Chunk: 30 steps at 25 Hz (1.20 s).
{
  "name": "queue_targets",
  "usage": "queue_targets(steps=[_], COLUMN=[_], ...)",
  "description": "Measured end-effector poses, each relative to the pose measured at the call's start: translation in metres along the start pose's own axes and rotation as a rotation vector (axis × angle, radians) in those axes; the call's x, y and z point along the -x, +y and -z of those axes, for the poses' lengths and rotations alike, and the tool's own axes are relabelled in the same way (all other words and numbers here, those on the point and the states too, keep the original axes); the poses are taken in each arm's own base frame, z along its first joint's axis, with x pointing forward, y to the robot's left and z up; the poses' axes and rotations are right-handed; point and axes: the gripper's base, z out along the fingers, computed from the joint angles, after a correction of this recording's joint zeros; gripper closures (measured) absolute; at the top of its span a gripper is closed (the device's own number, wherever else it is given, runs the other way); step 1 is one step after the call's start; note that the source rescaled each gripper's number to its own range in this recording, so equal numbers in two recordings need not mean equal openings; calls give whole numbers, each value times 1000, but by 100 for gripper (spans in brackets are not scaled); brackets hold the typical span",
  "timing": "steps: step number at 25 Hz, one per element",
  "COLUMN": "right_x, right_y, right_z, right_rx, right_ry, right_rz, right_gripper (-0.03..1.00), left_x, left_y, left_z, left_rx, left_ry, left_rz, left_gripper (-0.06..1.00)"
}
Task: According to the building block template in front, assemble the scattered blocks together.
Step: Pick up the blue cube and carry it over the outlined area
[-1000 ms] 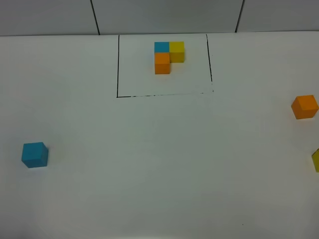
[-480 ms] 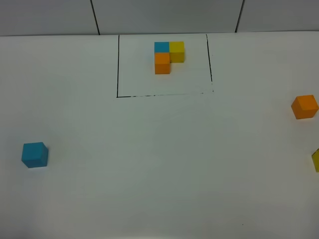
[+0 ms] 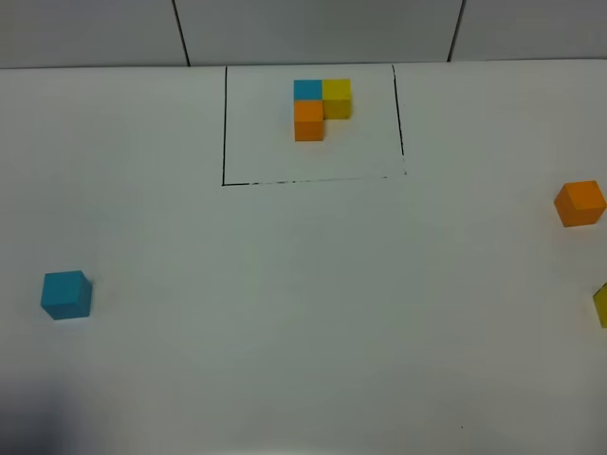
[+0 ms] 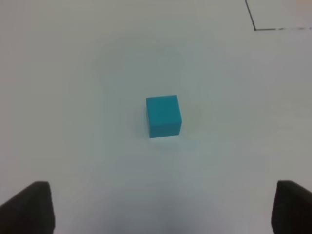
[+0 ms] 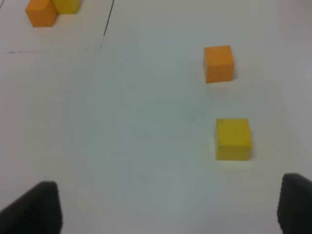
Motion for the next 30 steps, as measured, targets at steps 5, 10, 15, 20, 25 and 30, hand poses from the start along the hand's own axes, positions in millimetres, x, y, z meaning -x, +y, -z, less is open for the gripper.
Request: queue_targets(steps=[5,10,15,20,25,30], right_x=[0,0,0,0,0,0], right_y=[0,0,0,0,0,0], right_z=[0,0,0,0,0,0], right_rx=[0,0,0,0,0,2], right_ry=[0,0,0,0,0,0], right_rz=[0,-1,-1,-3,-3,-4], right_gripper=[20,20,21,21,21,21], left_x=[46,85,99,92,85,83], left_y=[0,0,0,0,0,-2], left_z=[-35,-84,-147,-190,-215,-228], left_rx=[1,10,17,22,21,18], left_ry=[152,380,607,740,784,767], left_rz=[18,52,56,56,63,71], left_gripper=[4,4,4,4,4,4])
